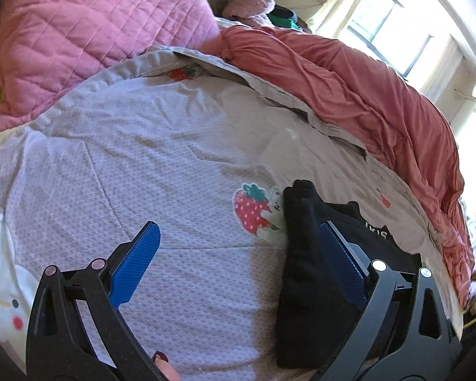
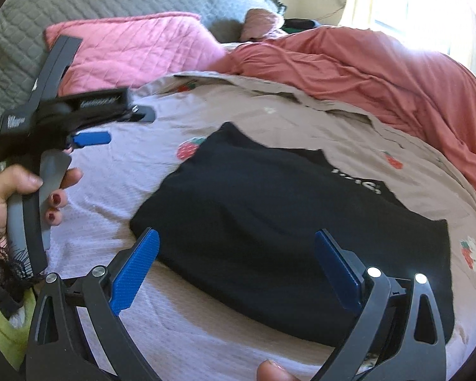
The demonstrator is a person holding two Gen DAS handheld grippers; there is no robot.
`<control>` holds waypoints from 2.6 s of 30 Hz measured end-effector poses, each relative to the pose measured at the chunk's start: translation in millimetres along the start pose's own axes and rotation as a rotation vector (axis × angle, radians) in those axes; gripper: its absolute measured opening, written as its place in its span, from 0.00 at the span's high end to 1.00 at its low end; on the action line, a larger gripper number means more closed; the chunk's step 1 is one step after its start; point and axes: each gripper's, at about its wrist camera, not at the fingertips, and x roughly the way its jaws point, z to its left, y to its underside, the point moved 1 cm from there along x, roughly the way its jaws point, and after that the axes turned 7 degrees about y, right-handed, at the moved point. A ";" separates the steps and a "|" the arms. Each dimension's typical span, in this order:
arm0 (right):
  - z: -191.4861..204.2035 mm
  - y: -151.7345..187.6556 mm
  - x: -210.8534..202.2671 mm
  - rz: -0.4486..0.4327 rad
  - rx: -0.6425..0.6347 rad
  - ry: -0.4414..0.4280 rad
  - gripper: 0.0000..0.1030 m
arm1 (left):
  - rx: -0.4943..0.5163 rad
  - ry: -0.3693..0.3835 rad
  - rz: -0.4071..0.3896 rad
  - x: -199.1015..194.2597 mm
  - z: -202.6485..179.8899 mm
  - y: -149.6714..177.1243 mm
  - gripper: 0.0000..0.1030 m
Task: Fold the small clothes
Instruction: 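Press the folded black shirt flat with the right tool, then grasp the edge of the folded black shirt with the right tool while the left tool grasps it too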
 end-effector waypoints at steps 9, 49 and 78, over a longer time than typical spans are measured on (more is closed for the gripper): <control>38.6 3.3 28.6 0.058 -0.105 0.025 0.06 | -0.051 -0.016 0.008 4.7 14.9 -4.2 0.09; -6.7 -6.4 29.5 -0.010 0.128 -0.110 0.92 | -0.185 0.377 0.098 43.7 0.6 -0.9 0.09; -13.5 12.0 12.9 -0.037 0.178 -0.156 0.92 | -0.127 0.508 0.213 67.8 -58.3 34.0 0.84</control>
